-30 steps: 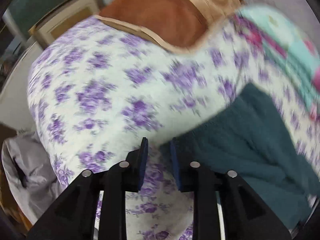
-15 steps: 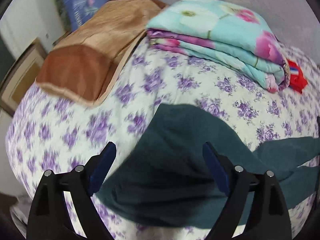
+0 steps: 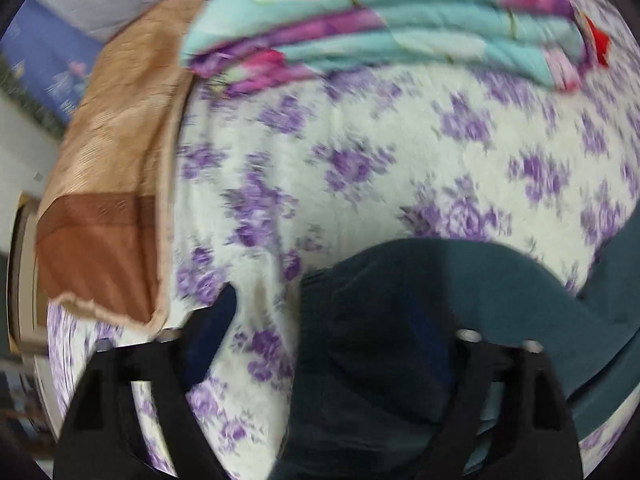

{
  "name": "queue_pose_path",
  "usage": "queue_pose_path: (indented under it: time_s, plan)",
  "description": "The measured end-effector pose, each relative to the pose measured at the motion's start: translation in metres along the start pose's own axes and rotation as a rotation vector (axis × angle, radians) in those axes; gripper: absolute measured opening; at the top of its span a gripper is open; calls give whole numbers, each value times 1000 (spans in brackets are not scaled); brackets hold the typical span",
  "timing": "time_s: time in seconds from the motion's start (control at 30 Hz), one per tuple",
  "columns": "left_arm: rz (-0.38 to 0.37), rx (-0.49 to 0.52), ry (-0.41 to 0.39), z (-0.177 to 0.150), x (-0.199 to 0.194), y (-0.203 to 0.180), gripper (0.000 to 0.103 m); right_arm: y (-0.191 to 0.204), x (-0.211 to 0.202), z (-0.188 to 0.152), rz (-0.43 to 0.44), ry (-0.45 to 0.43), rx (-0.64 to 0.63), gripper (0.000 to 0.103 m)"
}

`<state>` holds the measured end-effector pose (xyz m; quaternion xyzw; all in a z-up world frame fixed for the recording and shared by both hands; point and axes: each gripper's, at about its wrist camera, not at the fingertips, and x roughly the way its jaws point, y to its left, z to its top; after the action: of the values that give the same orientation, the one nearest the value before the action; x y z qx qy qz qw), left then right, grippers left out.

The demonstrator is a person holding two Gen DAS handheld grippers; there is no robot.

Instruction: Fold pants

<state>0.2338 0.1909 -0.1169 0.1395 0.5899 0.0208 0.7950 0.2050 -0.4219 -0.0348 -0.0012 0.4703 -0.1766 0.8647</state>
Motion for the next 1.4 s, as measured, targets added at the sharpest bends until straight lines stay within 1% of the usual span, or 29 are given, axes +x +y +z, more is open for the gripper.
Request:
queue_pose_path:
  time_s: [0.03, 0.07, 0.13, 0.17, 0.2, 0.27, 0.33, 0.4, 0.43, 0.47, 0.5, 0.53, 0.57, 0.6, 0.63, 0.73, 0.8, 0.9, 0.93, 1.0, 1.03, 1.07, 1.13, 1.2, 1.23, 1.27, 1.3, 1.33, 1.4]
  plan:
    - [-42, 26, 32, 0, 7, -2, 31, 5, 0, 0, 35, 1, -15, 93]
    - [-59, 43, 47, -1, 11, -5, 20, 10, 3, 2, 70, 13, -32, 94]
    - [-26, 98, 10, -2, 11, -12, 18, 27, 7, 1, 115, 49, -80, 94]
    - [4, 95, -10, -1, 9, -13, 18, 40, 8, 0, 140, 55, -107, 94]
    - [30, 55, -28, 0, 5, -9, 18, 49, 8, -1, 174, 58, -125, 94]
    - [53, -137, -102, 3, -14, 16, 18, 71, 9, -4, 248, 81, -150, 94]
    - [36, -321, -183, 0, -36, 49, 18, 91, 6, -10, 318, 108, -173, 94]
    - [51, -408, -207, -2, -43, 70, 18, 110, 12, -13, 349, 129, -199, 94]
    - [88, -423, -195, -2, -39, 78, 19, 117, 13, -14, 344, 137, -205, 94]
    - [121, -424, -174, -1, -33, 81, 20, 122, 17, -14, 346, 149, -208, 94]
    - [148, -426, -151, -2, -24, 85, 26, 124, 19, -16, 349, 160, -202, 94]
    - [198, -444, -109, -4, -12, 91, 31, 123, 24, -14, 342, 183, -171, 94]
    - [274, -465, -67, -8, -2, 94, 34, 118, 26, -12, 335, 184, -138, 94]
    - [319, -472, -36, -12, 2, 94, 40, 114, 25, -11, 334, 181, -120, 94]
    - [328, -483, -12, -17, 7, 95, 43, 105, 22, -10, 327, 175, -96, 94]
    - [242, -539, -55, -34, -6, 95, 64, 84, 23, -10, 273, 180, -117, 95]
    - [221, -532, -93, -40, -18, 87, 71, 70, 29, -12, 224, 175, -126, 95]
    - [169, -514, -145, -48, -41, 65, 81, 69, 33, -9, 284, 159, -157, 95]
    - [128, -527, -161, -53, -50, 55, 82, 74, 31, -9, 303, 162, -194, 94]
    - [32, -553, -176, -61, -62, 33, 87, 99, 20, -19, 382, 164, -367, 89]
    - [-13, -566, -176, -65, -65, 22, 88, 109, 16, -26, 408, 170, -438, 84]
    - [-47, -572, -173, -67, -68, 11, 88, 124, 14, -40, 419, 184, -551, 78]
    - [-97, -570, -165, -73, -70, -14, 88, 145, 22, -65, 362, 215, -726, 70]
    - [-136, -553, -141, -79, -65, -38, 88, 157, 35, -81, 309, 233, -821, 50]
    - [-143, -540, -132, -80, -63, -48, 88, 159, 44, -85, 313, 238, -833, 27]
    - [-138, -531, -122, -81, -61, -54, 88, 155, 46, -78, 359, 250, -769, 13]
    - [-126, -516, -105, -82, -58, -61, 88, 148, 42, -65, 422, 262, -696, 9]
    - [-123, -501, -103, -82, -59, -67, 88, 143, 35, -55, 480, 259, -657, 9]
    - [-107, -480, -113, -81, -61, -69, 88, 127, 15, -26, 645, 255, -547, 9]
